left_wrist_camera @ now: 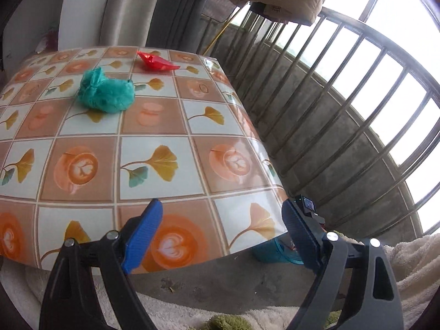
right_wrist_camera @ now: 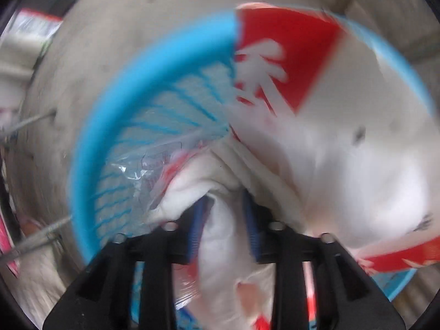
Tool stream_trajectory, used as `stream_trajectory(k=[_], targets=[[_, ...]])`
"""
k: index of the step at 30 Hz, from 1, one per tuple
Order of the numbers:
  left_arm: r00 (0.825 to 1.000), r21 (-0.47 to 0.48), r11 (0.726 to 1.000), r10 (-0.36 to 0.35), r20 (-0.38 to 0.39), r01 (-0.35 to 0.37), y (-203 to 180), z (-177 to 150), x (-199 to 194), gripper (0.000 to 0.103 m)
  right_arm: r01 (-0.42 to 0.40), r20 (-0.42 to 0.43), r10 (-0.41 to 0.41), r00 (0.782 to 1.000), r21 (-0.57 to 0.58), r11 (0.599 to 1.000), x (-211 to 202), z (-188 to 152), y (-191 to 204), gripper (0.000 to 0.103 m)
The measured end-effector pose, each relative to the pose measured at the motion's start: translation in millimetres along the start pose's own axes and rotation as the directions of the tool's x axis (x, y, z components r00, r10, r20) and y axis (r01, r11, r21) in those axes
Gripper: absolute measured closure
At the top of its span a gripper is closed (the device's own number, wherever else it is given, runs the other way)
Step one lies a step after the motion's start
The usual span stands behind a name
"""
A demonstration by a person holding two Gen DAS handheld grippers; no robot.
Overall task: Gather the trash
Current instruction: 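Move both tools back toward the table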
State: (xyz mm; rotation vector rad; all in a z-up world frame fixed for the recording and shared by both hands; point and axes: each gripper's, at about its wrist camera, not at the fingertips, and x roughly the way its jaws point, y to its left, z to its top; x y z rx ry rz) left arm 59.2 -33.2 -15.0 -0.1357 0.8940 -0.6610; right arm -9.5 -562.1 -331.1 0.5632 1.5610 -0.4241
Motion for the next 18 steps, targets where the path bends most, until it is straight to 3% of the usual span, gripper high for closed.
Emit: stream_trajectory(k=[1,7,9,14,18], targets=[[1.000,0.004,1.000,-0.003,0.009,0.003,0,1,-2,0.017,-0.007,0.018,0.008,1.000,-0.024,1.000,-12,-3,3,0.052],[0.999,0.023,0.999,-0.029,0.029,0.029,5,0,-7,0.017,-0.074,0.113,0.078,0.991,-0.035,0.997,-83,-23,2,0.040],[0.999,0.036,0.999,-0.037,0.040,0.036,7,0,-9,0.017,-0.108,0.146,0.112,0.983,-0.031,0.994,-107,-33,0,0.037],[0.996,0.044,0.998,-0.041,0.081,0.038,19,1,-20,0.017,-0.095,0.237,0.087,0.968,0.021,0.995,-150,-61,10,0.036],[0.992,0.026,0.999,-0.030,0.125,0.026,36,8,-33,0.017,-0.217,0.355,0.205,0.912,-0.005,0.976,-208,-63,41,0.036]])
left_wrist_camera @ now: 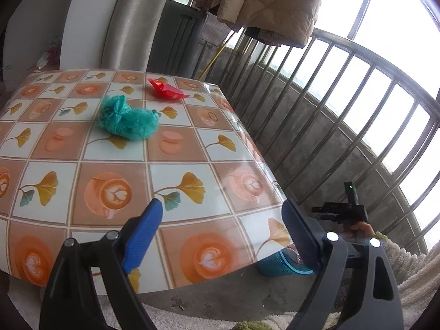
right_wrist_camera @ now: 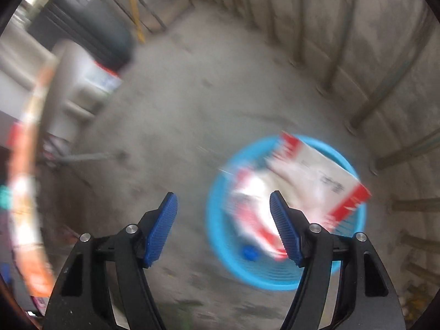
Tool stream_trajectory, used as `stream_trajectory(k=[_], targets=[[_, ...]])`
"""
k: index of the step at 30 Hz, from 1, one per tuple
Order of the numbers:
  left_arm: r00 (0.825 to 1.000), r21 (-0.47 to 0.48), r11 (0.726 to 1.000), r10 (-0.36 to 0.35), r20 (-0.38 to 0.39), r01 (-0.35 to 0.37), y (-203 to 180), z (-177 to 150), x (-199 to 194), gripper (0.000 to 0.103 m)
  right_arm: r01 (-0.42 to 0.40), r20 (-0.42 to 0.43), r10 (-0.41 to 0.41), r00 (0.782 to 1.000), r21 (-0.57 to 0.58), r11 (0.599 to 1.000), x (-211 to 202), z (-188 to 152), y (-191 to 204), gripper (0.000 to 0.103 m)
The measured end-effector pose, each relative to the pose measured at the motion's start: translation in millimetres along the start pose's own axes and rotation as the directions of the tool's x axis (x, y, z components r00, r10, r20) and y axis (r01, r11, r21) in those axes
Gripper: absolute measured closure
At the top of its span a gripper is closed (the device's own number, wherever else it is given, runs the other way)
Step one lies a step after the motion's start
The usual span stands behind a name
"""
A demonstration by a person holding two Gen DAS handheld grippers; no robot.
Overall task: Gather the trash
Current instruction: 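Move both tools back toward the table, then grasp the red plastic bag with the right tool while the left tool grasps the teal bag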
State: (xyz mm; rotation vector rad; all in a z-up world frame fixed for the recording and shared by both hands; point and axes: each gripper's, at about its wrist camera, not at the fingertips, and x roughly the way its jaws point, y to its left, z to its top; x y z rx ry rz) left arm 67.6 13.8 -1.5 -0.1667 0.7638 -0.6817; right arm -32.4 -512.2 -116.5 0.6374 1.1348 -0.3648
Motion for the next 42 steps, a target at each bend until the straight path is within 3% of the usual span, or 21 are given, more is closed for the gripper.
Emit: stream_trajectory(k=[3,6,9,13,15,20,23,28,32,34,42], targets=[[0.999,-0.014,0.999,0.032,0.044,-0.032,16,11,-7,0.017,-0.124,0.064,0.129,0.990,-0.068,0.990,-33,16,63,0.034],[0.992,-0.041,0.997,0.075,0.099,-0.071,35,24,-16,0.017,-0.234,0.095,0.254,0.962,-0.183,0.955,-52,30,136,0.030],[0.986,-0.093,0.990,0.117,0.119,-0.106,55,35,-17,0.017,-0.318,0.071,0.357,0.931,-0.316,0.894,-58,35,218,0.025],[0.980,-0.180,0.974,0.162,0.116,-0.139,81,45,-8,0.017,-0.410,-0.034,0.436,0.899,-0.412,0.814,-40,33,310,0.024],[0.975,-0.203,0.965,0.189,0.114,-0.163,90,52,-1,0.017,-0.465,-0.096,0.468,0.879,-0.392,0.794,-19,35,343,0.024],[0.967,-0.203,0.957,0.230,0.108,-0.205,109,74,22,0.019,-0.563,-0.188,0.533,0.825,-0.199,0.802,25,49,391,0.024],[0.963,-0.221,0.949,0.251,0.103,-0.224,121,88,38,0.026,-0.555,-0.180,0.536,0.825,-0.084,0.827,42,66,404,0.025],[0.963,-0.254,0.938,0.260,0.066,-0.235,141,103,66,0.027,-0.528,-0.181,0.523,0.833,0.026,0.849,70,84,415,0.039],[0.963,-0.232,0.938,0.270,0.018,-0.258,149,109,88,0.027,-0.509,-0.138,0.506,0.852,0.012,0.861,73,92,426,0.043],[0.962,-0.223,0.938,0.272,0.008,-0.264,150,110,95,0.028,-0.500,-0.124,0.497,0.859,0.007,0.866,75,93,430,0.051],[0.956,-0.222,0.931,0.293,-0.014,-0.289,153,109,107,0.046,-0.447,-0.099,0.438,0.893,-0.096,0.889,82,90,446,0.087]])
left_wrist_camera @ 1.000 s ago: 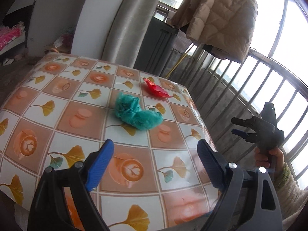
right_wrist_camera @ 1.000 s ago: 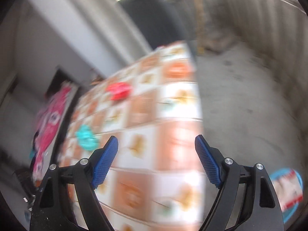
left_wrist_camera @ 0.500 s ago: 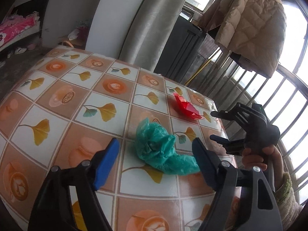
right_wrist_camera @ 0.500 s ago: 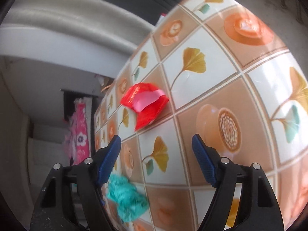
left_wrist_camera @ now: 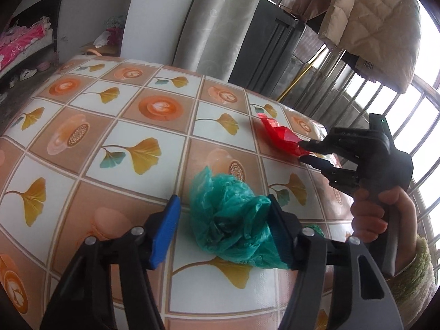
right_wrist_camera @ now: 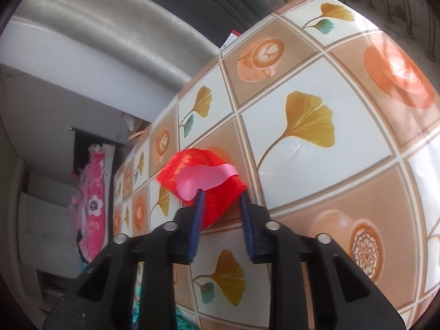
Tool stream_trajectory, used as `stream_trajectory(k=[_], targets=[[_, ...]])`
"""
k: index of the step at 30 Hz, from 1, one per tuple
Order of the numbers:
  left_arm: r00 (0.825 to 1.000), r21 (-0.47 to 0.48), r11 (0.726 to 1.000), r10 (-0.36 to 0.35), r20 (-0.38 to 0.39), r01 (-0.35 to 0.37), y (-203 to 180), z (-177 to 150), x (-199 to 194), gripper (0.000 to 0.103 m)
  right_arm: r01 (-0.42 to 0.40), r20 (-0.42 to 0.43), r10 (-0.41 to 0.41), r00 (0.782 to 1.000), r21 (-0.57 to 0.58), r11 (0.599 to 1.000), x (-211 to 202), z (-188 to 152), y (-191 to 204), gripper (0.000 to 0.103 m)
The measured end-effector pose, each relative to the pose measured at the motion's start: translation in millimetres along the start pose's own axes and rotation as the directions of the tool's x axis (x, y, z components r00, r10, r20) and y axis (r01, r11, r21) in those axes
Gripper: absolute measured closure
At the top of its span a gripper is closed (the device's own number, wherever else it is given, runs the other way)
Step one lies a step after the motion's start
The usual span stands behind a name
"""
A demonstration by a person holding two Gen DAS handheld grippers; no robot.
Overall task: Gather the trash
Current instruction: 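Grasp the red plastic bag with the right tool while the left tool grasps the teal bag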
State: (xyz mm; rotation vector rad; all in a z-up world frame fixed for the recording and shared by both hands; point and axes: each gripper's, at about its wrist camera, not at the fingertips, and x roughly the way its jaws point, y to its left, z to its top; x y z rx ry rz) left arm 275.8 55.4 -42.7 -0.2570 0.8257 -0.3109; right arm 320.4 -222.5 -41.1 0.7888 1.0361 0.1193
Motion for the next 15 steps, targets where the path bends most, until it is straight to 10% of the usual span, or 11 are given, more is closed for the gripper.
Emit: stream_trajectory(k=[15], targets=[[0.999,0.023,1.000,-0.020,0.045,0.019,-7,0,-18,0.063,-0.043,0.018,0.044,0.999,-0.025,0.999,-12,-8,-5,0.102]])
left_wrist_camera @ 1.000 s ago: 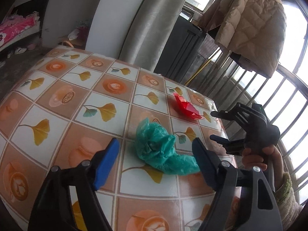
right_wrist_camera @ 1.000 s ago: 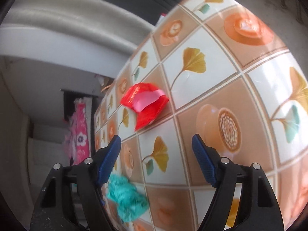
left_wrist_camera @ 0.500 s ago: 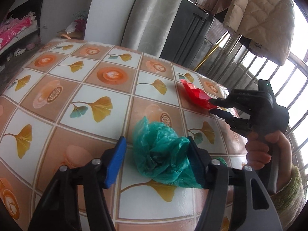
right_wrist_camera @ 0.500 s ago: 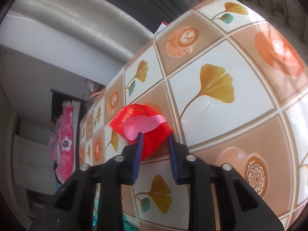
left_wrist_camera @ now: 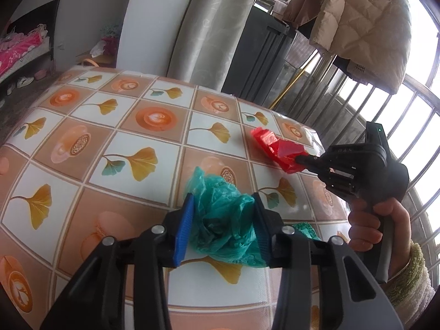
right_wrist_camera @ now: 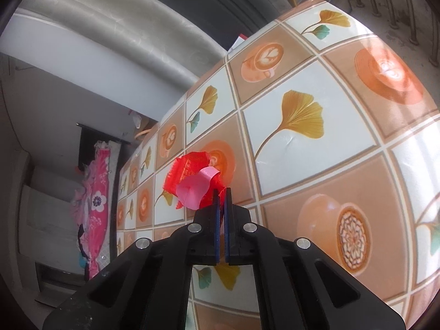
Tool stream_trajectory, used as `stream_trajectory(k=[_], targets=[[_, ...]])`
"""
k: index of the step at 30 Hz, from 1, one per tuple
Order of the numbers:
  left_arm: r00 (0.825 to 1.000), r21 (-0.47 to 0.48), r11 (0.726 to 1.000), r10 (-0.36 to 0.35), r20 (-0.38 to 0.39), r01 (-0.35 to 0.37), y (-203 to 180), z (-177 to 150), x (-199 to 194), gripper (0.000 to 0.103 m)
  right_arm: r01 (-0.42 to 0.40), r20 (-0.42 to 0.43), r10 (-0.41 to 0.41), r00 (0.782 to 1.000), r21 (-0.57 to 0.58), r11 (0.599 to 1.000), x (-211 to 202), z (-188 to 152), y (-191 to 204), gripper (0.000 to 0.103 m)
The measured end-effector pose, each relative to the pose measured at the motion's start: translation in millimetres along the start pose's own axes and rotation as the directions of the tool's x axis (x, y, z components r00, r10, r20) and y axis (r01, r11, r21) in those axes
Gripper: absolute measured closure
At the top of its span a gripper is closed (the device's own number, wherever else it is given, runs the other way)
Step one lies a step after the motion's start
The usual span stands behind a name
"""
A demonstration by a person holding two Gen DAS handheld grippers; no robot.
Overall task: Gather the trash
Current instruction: 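Grasp the red plastic bag with the right tool while the left tool grasps the teal bag, then carry teal and red bags to the blue wastebasket and open both tools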
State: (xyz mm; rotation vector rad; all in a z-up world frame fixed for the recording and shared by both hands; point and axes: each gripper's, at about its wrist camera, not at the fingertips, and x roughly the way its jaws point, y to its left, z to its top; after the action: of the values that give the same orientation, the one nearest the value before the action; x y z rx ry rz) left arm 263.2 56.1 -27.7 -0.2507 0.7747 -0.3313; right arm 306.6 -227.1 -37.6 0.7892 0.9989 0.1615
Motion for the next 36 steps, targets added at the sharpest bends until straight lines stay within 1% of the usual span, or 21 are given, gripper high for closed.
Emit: stream_trajectory(k=[19,36], targets=[[0.995,0.105,0.993,0.037,0.095,-0.047,-34,-1,-51,0.064,-0.074,0.021,0.073,0.997,0.041,0.996,-55,-14,-20,0.103],[0.981,0.202,0.974,0.068,0.183,-0.105,-71,-5,-89,0.064,-0.123,0.041,0.121,0.992,0.059,0.991,-95,-29,-36,0.103]])
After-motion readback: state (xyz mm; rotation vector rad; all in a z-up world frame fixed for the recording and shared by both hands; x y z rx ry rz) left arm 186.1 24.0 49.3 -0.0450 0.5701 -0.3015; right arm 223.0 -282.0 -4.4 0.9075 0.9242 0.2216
